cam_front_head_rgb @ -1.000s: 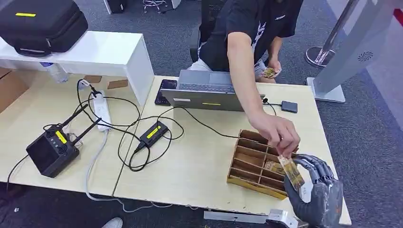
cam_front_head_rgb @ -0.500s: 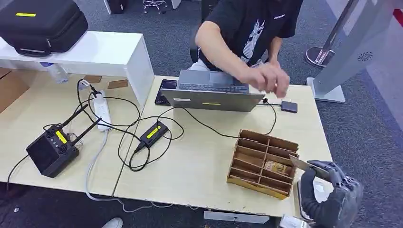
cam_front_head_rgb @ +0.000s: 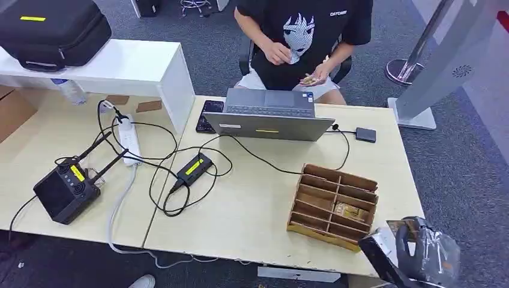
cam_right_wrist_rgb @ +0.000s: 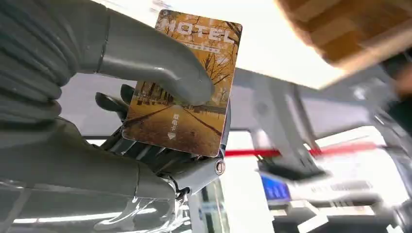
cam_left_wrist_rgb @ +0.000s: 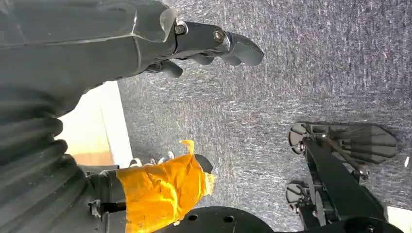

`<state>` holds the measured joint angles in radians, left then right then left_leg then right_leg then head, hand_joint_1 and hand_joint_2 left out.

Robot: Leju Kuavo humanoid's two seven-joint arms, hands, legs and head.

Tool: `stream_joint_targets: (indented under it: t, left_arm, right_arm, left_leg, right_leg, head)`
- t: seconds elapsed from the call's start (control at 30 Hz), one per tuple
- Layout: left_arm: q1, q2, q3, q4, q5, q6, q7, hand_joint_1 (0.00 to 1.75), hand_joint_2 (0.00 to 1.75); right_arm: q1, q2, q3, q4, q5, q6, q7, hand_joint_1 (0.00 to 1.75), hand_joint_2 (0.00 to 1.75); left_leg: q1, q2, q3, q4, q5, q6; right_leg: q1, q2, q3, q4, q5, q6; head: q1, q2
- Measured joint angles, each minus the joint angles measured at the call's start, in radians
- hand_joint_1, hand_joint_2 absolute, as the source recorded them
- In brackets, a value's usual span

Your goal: Pass the card to the sensor for recognition and then transmit it.

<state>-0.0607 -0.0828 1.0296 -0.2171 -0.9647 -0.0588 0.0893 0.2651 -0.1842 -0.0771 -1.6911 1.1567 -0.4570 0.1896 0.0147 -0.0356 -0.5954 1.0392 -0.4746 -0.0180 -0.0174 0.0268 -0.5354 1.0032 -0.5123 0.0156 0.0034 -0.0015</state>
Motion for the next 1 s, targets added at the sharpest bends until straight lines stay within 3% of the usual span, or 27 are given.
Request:
stream_joint_targets:
  t: [0.67, 1.0]
  left_arm:
    - [-0.001, 0.0, 0.019, 0.0, -0.003, -0.004, -0.005, 0.0, 1.75]
    - [-0.001, 0.0, 0.032, 0.0, -0.005, -0.004, -0.006, 0.0, 1.75]
  right_arm:
    - [-0.014, -0.11, 0.053, 0.084, -0.062, 0.121, 0.062, 1.75, 1.75]
    - [-0.021, -0.125, 0.082, 0.085, -0.063, 0.093, 0.055, 1.75, 1.75]
  left_leg:
    - [0.0, 0.0, 0.0, 0.0, 0.0, 0.0]
    - [0.0, 0.0, 0.0, 0.0, 0.0, 0.0]
  right_leg:
    - [0.0, 0.0, 0.0, 0.0, 0.0, 0.0]
    - [0.0, 0.0, 0.0, 0.0, 0.0, 0.0]
  head:
    - [0.0, 0.0]
    - [0.0, 0.0]
